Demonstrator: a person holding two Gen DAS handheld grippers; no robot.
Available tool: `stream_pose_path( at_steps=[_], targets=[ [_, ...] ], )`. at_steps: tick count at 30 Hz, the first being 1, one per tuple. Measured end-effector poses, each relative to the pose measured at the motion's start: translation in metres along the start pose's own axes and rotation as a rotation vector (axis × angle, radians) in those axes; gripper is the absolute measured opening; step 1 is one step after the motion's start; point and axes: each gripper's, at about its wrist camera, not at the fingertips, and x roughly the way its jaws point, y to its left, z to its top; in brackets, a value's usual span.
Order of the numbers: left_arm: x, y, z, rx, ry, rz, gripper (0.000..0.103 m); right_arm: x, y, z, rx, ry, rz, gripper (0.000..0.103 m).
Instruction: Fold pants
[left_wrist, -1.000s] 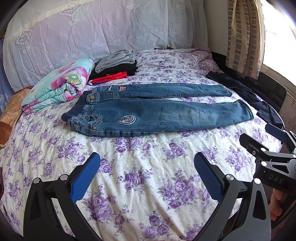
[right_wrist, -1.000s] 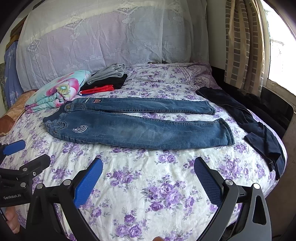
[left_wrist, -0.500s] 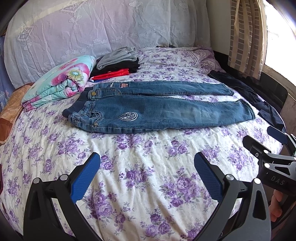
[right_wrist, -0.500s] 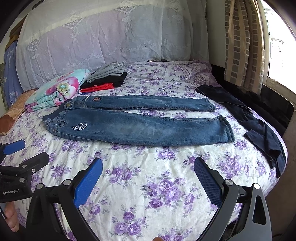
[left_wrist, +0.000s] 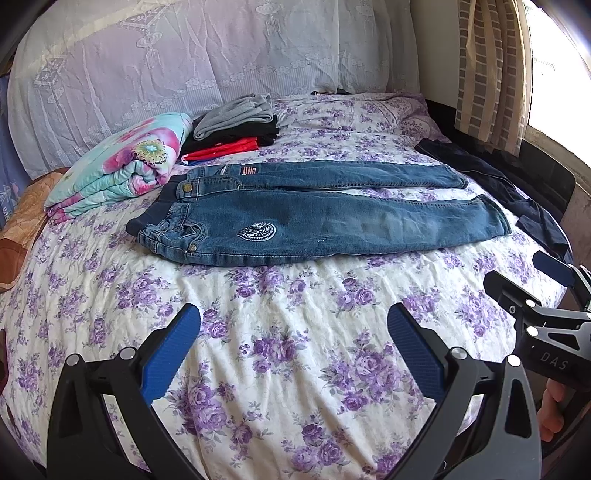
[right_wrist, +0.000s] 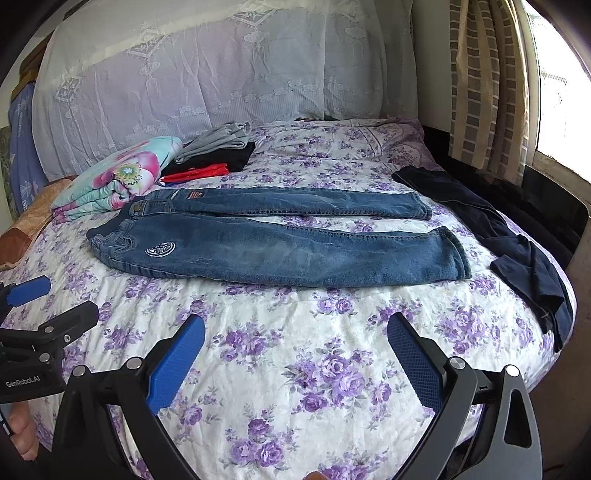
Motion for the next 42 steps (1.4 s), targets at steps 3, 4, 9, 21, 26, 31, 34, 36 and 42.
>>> stream_pose_path(
  at_steps=[3,4,9,21,26,31,34,36,42],
  targets=[
    [0.001,0.000,0.000,0.000,0.000,0.000,0.099,0.001,0.000,-0.001,0.000,0.004,0.005,0.100],
    [0.001,0.000,0.000,0.000,0.000,0.001,0.099,0.002,0.000,-0.001,-0.001,0.005,0.005,0.100],
    [0.001,-0.001,0.002,0.003,0.001,-0.001,0.099,0.003,0.001,-0.002,-0.003,0.002,0.008,0.100],
    [0.003,-0.005,0.002,0.014,0.001,-0.003,0.099,0.004,-0.001,-0.002,0.001,0.003,0.007,0.100],
    [0.004,-0.007,0.002,0.016,0.001,-0.002,0.099,0.004,-0.001,-0.001,0.001,0.004,0.007,0.100],
    [0.004,-0.007,0.002,0.014,0.001,-0.001,0.099,0.005,-0.001,-0.001,0.002,0.009,0.007,0.100],
    [0.006,-0.008,0.001,0.012,0.005,-0.001,0.099,0.006,-0.001,0.000,0.002,0.011,0.007,0.100],
    [0.009,-0.006,0.001,0.010,0.011,-0.001,0.099,0.008,-0.001,-0.001,0.004,0.016,0.008,0.100],
    [0.025,0.010,0.002,-0.008,0.045,-0.022,0.099,0.019,0.000,-0.002,0.000,0.040,0.006,0.100]
  ],
)
